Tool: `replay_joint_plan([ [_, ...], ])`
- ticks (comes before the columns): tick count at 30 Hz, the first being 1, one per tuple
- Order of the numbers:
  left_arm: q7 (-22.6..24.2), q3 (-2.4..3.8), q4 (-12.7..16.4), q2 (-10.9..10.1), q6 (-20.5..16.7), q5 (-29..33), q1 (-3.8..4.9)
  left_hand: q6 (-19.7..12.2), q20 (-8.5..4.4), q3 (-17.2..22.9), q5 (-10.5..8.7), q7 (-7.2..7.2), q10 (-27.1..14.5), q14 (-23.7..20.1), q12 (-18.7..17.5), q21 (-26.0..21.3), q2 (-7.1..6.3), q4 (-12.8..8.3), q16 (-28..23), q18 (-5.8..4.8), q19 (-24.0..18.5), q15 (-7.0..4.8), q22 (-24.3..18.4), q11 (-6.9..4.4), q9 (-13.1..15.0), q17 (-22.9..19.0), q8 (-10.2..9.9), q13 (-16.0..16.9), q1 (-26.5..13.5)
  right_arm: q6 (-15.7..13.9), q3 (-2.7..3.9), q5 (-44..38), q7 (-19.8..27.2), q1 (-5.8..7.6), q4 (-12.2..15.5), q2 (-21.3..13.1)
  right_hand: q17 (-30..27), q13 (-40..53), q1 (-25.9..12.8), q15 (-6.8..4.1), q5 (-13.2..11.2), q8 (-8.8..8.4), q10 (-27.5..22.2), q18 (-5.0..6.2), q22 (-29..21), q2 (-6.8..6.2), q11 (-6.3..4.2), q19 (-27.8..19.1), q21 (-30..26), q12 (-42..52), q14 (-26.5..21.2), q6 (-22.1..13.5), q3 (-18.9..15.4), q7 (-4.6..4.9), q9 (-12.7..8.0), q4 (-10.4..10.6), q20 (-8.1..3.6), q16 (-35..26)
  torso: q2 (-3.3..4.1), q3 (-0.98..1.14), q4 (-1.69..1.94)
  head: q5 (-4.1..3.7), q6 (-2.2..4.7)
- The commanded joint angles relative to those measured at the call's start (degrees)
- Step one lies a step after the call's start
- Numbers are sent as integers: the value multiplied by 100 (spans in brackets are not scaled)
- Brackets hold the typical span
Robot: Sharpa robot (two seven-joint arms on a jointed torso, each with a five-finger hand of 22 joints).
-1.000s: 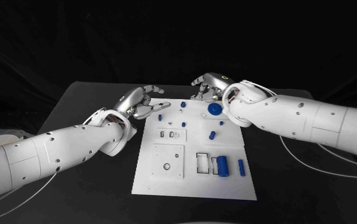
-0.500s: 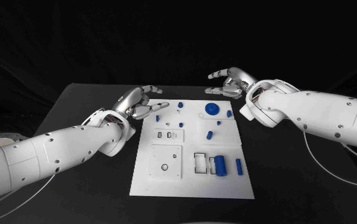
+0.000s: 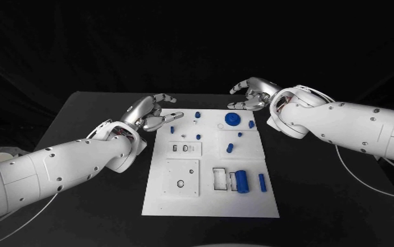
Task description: Assemble the parts on the task board
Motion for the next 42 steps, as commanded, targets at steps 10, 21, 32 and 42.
replay_joint_plan([
  [10, 30, 6, 57, -37, 14, -18, 8, 51, 35, -34, -5, 111, 595, 596, 15, 14, 61, 1, 15, -43, 592, 40, 1510, 37, 0, 1507, -34, 1505, 3, 674, -4, -1440, -747, -161, -606, 406, 1507, 1504, 113, -199, 157, 104, 599, -36, 1509, -223, -225, 596, 20, 16, 606, 64, 57, 77, 181, -52, -211, 23, 11, 10, -3, 7, -20],
  [21, 30, 6, 49, -38, 11, -23, 8, 64, 38, -40, -5, 115, 595, 596, 15, 14, 66, 2, 15, -43, 592, 42, 1510, 40, 0, 1507, -37, 1505, 8, 863, -3, -1589, -817, -259, -973, 651, 1507, 1504, 253, -299, 56, 181, 599, -36, 1509, -228, -324, 596, 20, 16, 606, 374, 123, -152, 327, -40, -317, 23, 0, 9, -3, 0, -54],
  [32, 26, 6, 41, -48, 9, -29, 8, 64, 38, -40, -5, 115, 595, 596, 15, 14, 66, 2, 15, -43, 592, 42, 1510, 40, 0, 1507, -37, 1505, 8, 1031, -2, -1627, -776, -313, -946, 691, 1507, 1504, 278, -327, 73, 182, 599, -36, 1509, -237, -380, 596, 20, 16, 606, 499, 136, -131, 356, -46, -343, 23, -4, 6, -5, 6, -78],
  [42, 1, 6, 25, -53, 4, -49, 8, 76, 42, -45, -5, 119, 595, 596, 15, 14, 74, 2, 15, -43, 592, 45, 1510, 44, 0, 1507, -44, 1505, 14, 1162, -2, -1628, -801, -328, -922, 708, 1507, 1504, 277, -335, 60, 173, 599, -36, 1509, -244, -413, 596, 20, 16, 606, 522, 134, -124, 363, -42, -352, 23, 0, 4, -3, -2, -72],
])
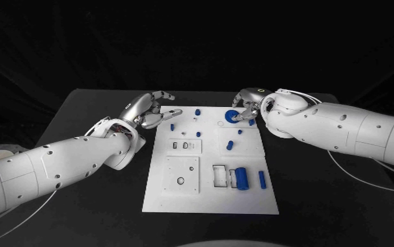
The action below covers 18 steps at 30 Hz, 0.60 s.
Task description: Assemble the parts on the task board
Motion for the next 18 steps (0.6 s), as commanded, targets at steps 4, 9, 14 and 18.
replay_joint_plan([
  [4, 7, 5, 0, 5, 5, -44, 8, 39, 44, -47, -4, 120, 595, 596, 15, 14, 55, 2, 15, -42, 593, 46, 1510, 45, 0, 1509, -24, 1507, -6, 297, -1, -76, -94, -13, -16, 29, 1509, 1507, 76, -53, -44, -2, 600, -37, 1506, 11, -100, 595, 25, 16, 597, 65, 43, -7, 14, -5, -56, 23, -3, -3, 1, -20, -6],
  [9, 11, 5, 0, 8, 10, -45, 8, 39, 44, -47, -4, 120, 595, 596, 15, 14, 55, 2, 15, -42, 593, 46, 1510, 45, 0, 1509, -24, 1507, -6, 324, 0, -59, -134, -21, -43, 59, 1509, 1507, 172, -77, -126, -54, 600, -37, 1506, 84, -142, 595, 25, 16, 597, 73, 102, -30, 23, -62, -81, 23, 2, 2, 3, -20, 1],
  [14, 12, 4, -4, 10, 13, -46, 8, 42, 45, -49, -4, 122, 595, 596, 15, 14, 59, 2, 15, -42, 593, 47, 1510, 47, -1, 1509, -27, 1507, -4, 343, 0, -50, -158, -26, -67, 89, 1509, 1507, 181, -86, -145, -63, 600, -37, 1506, 117, -155, 595, 25, 16, 597, 96, 118, -36, 30, -69, -89, 23, 1, 0, 3, -13, 4],
  [18, 13, 4, -5, 5, 11, -46, 8, 42, 45, -49, -4, 122, 595, 596, 15, 14, 59, 2, 15, -42, 593, 47, 1510, 47, -1, 1509, -27, 1507, -4, 380, 0, -50, -179, -30, -105, 132, 1509, 1507, 181, -90, -152, -65, 600, -37, 1506, 134, -161, 595, 25, 16, 597, 112, 125, -40, 34, -70, -94, 23, 4, 1, 0, -13, 9],
])
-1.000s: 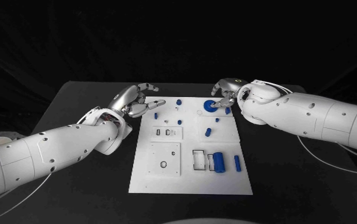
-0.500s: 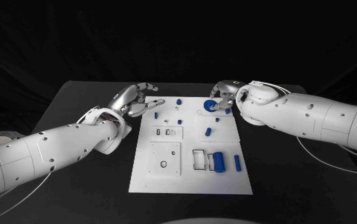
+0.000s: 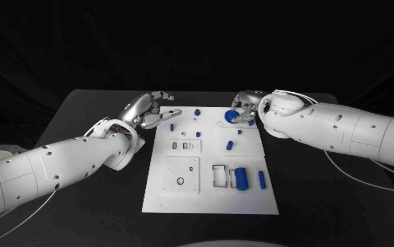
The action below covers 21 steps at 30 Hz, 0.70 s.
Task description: Assemble the parts on the task board
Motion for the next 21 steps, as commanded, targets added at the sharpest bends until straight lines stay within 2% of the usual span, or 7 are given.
replay_joint_plan([
  [1, 17, 5, 4, 4, 11, -33, 8, 42, 45, -32, -4, 122, 595, 596, 15, 14, 59, -15, 15, -42, 593, 47, 1510, 47, -1, 1510, -27, 1508, -4, 171, -1, -53, -84, -7, -35, 38, 1510, 1508, 22, -50, -30, -33, 611, -38, 1508, 26, -50, 609, 25, 16, 597, 38, 24, -3, 8, 0, -40, 23, 4, 2, -5, 7, 7],
  [6, 51, 4, 8, 8, -21, -36, 8, 64, 52, -38, -3, 129, 595, 596, 15, 14, 74, -18, 15, -42, 593, 53, 1510, 52, -1, 1510, -37, 1508, 15, 188, -1, -61, -83, -13, -69, 72, 1510, 1508, -37, -60, -32, -61, 611, -38, 1508, 58, -54, 609, 25, 16, 597, 40, 18, 3, 8, 29, -50, 23, 7, -2, 8, -4, 5],
  [9, 63, 4, 10, 7, -33, -39, 7, 78, 56, -43, -3, 133, 595, 596, 15, 14, 81, -18, 15, -42, 593, 56, 1510, 56, -1, 1510, -42, 1508, 26, 210, -1, -67, -103, -17, -90, 97, 1510, 1508, -49, -63, -30, -66, 611, -38, 1508, 68, -55, 609, 25, 16, 597, 46, 19, 4, 9, 34, -53, 23, 5, -1, -5, 20, 2],
  [14, 65, 4, 14, 4, -36, -40, 7, 78, 56, -43, -3, 133, 595, 596, 15, 14, 81, -18, 15, -42, 593, 56, 1510, 56, -1, 1510, -42, 1508, 26, 213, -1, -83, -164, -22, -106, 119, 1510, 1508, -54, -78, -19, -68, 611, -38, 1508, 133, -56, 609, 25, 16, 597, 135, 50, 17, 26, 19, -69, 23, 6, -1, -5, 17, -6],
  [21, 55, 4, 14, 1, -29, -43, 7, 85, 58, -46, -3, 135, 595, 596, 15, 14, 84, -18, 15, -42, 593, 57, 1510, 58, 0, 1510, -45, 1508, 30, 226, -1, -115, -275, -30, -91, 117, 1510, 1508, -55, -88, -6, -66, 611, -38, 1508, 147, -47, 609, 25, 16, 597, 197, 61, 30, 36, 1, -79, 23, 4, -1, -4, 17, -13],
])
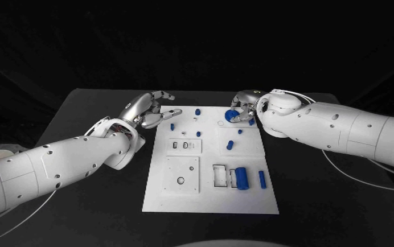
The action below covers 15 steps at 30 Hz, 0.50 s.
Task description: Assemble the parts on the task board
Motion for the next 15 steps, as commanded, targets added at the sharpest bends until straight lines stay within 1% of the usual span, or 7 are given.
replay_joint_plan([
  [1, 39, 3, 11, 4, -20, -35, 8, 44, 38, -31, -3, 134, 617, 616, 15, 14, 55, -2, 15, -43, 614, 38, 1509, 37, 0, 1505, -24, 1509, 2, 146, -9, -99, -161, -23, 3, -1, 1506, 1509, -15, -49, -5, -32, 590, -38, 1509, 63, -26, 610, 25, 16, 597, 48, 28, -13, 5, 2, -39, 23, -2, -1, -1, 4, -4],
  [6, 20, 3, -5, 5, -11, -44, 8, 48, 39, -33, -3, 135, 617, 616, 15, 14, 57, -2, 15, -43, 614, 39, 1509, 38, 0, 1505, -25, 1509, 3, 148, -9, -94, -183, -28, -10, 2, 1506, 1509, -24, -59, 41, -42, 590, -38, 1509, 74, -15, 610, 25, 16, 597, 88, 39, -1, 9, -11, -48, 23, -3, 2, -3, 30, -1],
  [11, 16, 3, -7, 3, -10, -47, 8, 48, 39, -33, -3, 135, 617, 616, 15, 14, 57, -2, 15, -43, 614, 39, 1509, 38, 0, 1505, -25, 1509, 3, 150, -9, -94, -188, -31, 1, -4, 1506, 1509, -32, -65, 74, -56, 590, -38, 1509, 69, -6, 610, 25, 16, 597, 102, 41, 10, 9, -21, -55, 23, 1, 1, 2, 17, -1],
  [15, 15, 3, -7, 2, -8, -49, 8, 57, 41, -37, -4, 136, 617, 616, 15, 14, 59, -1, 15, -43, 614, 41, 1509, 39, 0, 1505, -27, 1509, 5, 132, -9, -90, -179, -35, 1, -11, 1506, 1509, -144, -79, 152, -128, 590, -38, 1509, 34, 37, 610, 25, 16, 597, 98, 9, 57, -2, -5, -72, 23, -2, 1, -1, 18, -5],
])
